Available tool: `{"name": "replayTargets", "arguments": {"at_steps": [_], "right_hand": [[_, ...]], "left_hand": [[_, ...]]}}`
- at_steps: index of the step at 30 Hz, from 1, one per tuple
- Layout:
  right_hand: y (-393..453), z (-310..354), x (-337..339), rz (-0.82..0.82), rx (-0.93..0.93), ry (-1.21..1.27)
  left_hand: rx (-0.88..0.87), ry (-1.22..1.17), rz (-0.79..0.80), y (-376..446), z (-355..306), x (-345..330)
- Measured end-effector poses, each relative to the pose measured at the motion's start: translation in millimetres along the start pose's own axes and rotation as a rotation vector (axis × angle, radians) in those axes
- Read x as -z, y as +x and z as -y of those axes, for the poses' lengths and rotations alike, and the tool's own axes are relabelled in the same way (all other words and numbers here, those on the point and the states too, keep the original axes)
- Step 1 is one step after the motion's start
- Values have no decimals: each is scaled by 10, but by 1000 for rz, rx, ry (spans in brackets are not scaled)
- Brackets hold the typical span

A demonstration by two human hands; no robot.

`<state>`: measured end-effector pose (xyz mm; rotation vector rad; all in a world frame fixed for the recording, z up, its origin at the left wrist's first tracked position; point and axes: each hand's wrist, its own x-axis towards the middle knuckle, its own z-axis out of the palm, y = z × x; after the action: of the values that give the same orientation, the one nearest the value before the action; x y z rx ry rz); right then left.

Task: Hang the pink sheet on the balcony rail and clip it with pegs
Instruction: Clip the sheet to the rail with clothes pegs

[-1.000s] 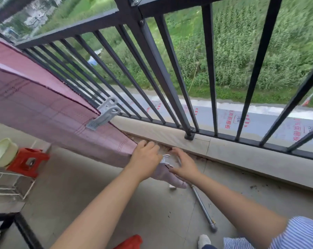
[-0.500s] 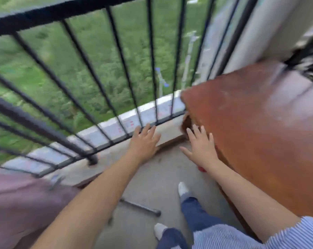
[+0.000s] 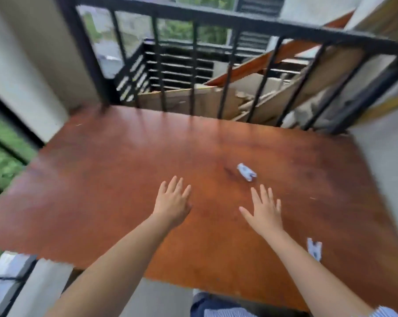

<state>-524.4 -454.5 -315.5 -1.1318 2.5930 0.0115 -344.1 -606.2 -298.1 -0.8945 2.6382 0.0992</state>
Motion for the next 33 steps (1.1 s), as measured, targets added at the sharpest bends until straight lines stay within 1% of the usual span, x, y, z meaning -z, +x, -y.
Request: {"name": "replayTargets", "arguments": {"at_steps": [4,9,11,14,16,18,22,24,27,30,33], "right_hand": [[82,-691,66,1,-217,64],[-242,-1264,-28,80,-454,114],[-383,-1351,-137,105,-551,140],[-430,-1315,-258,123,-643,132],[-381,-1264,-303,124,-674,164],[-305,-1233,-334,110,-686,181],[-145,-1140,-284,86,-601,179],[-37,-1045,-212,31,-535,232],[172,-892,-81,-59,-377,293],[409,-709,104,-117,-184,308],[561,-518,264,-126,12,322]], "left_hand": [[-172,62,46,654,-544,130],[-358,180,55,1324,-1067,236],[-422,236,56,1569,-1226,228],[-485,319,52,1878,-1337,183],[-546,393,53,2038,-1356,162],[-616,426,17,2162,-1370,151],[-688,369,7,2205,-1327,152],[-659,245,33,2148,-1290,135],[-587,22,78,1972,-1270,172],[-465,-139,56,1707,-1191,198],[-227,-365,-11,1355,-1014,173]]}}
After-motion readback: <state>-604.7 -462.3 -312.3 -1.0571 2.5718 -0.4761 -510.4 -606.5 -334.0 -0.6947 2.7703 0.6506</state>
